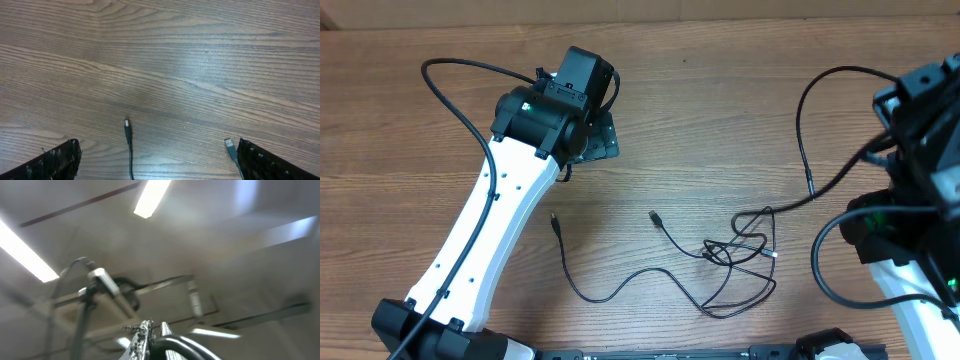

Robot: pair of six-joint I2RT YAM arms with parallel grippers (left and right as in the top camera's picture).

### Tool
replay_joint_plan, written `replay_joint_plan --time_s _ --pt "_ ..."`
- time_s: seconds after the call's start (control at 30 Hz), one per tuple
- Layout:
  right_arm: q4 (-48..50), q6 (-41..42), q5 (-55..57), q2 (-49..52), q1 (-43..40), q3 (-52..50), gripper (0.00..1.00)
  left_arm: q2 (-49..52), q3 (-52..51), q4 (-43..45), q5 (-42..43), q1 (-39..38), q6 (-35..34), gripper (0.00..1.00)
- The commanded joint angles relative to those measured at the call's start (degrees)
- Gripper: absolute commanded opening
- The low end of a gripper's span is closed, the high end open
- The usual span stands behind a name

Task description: Untangle cables

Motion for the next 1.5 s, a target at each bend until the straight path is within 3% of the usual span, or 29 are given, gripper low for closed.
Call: replay_joint_plan --time_s 0.0,0.33,0.6,0.73,1.0,1.2,1.3,1.47 --pt "1.51 1.07 -1.99 -0.52 2.54 1.46 0.04 -0.17 -0.09 0.24 0.20 -0.11 -0.76 1.00" --pt "1.46 0.20 1.01 -0.52 6.25 3.91 0.04 -0.17 -0.09 0.24 0.20 -0.11 -0.76 1.00" --pt "1.25 -9.07 17.90 -0.52 6.27 8.35 0.04 -0.17 -0.09 0.24 0.20 -0.11 -0.76 1.00" --pt "-0.20 -17.46 24.68 -0.52 6.16 12.22 0.04 -0.17 -0.09 0.24 0.20 -0.11 -0.76 1.00" --pt "-19.06 -32.30 25.68 -0.46 6.16 15.08 0.04 -0.17 -0.09 0.24 0.20 -0.11 -0.76 1.00" --pt "-31.95 -46.40 34.99 2.82 4.74 15.08 0.04 -0.17 -0.09 0.24 0.20 -0.11 -0.76 1.00" --pt "-35.87 -54.45 37.18 5.57 1.66 15.08 0.04 -0.17 -0.09 0.24 0.20 -0.11 -0.76 1.00" --pt "-45.07 -60.46 37.18 9.57 -6.43 15.08 0.04 -0.17 -0.09 0.24 0.20 -0.11 -0.76 1.00"
